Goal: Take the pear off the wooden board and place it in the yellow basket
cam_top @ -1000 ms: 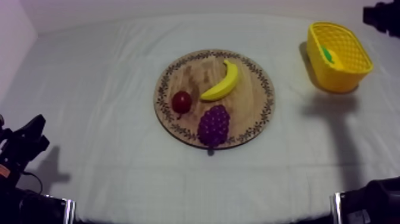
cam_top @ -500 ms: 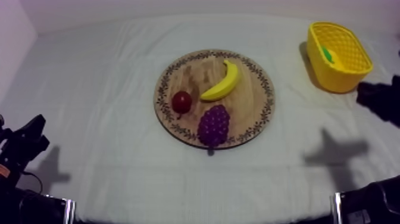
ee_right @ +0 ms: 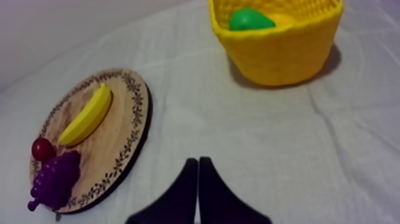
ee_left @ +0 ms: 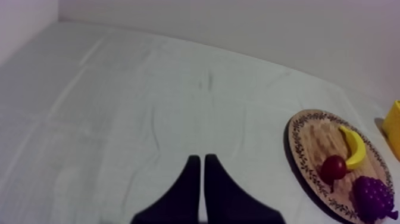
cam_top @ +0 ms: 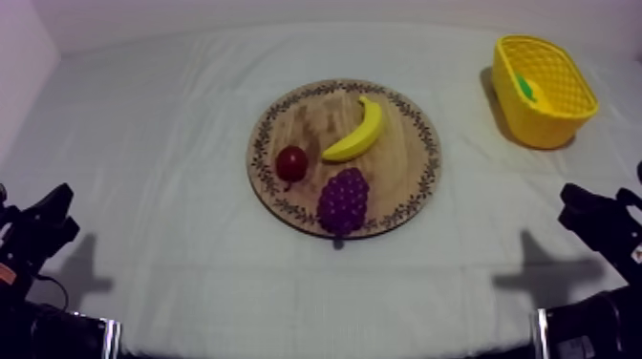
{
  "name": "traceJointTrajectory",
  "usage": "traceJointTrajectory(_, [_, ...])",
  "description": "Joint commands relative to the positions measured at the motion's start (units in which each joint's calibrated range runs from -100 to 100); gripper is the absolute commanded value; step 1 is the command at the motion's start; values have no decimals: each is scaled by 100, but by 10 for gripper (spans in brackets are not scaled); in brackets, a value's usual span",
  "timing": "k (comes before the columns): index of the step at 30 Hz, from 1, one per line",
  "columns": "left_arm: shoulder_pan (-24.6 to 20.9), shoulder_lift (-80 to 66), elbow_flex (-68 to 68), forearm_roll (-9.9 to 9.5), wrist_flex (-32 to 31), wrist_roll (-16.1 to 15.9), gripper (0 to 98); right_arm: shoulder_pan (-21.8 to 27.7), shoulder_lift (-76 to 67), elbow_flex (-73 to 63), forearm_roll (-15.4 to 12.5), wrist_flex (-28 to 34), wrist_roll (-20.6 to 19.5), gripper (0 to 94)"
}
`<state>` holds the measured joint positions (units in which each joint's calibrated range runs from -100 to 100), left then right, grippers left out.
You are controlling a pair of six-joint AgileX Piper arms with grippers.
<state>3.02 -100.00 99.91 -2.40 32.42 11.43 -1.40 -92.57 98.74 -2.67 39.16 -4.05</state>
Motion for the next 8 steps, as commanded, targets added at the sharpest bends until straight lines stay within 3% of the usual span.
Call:
traceJointTrajectory(1, [-1, 0, -2, -2, 0, 0, 1, -1, -205, 38, 70, -77, 558, 4])
traceJointTrajectory(5, [-1, 0, -2, -2, 0, 1, 1, 36, -285, 71, 114, -126, 1326, 4])
traceJointTrajectory(8, [-1, 0, -2, -2, 0, 2, 1, 44, -301, 78, 123, -137, 1639, 3])
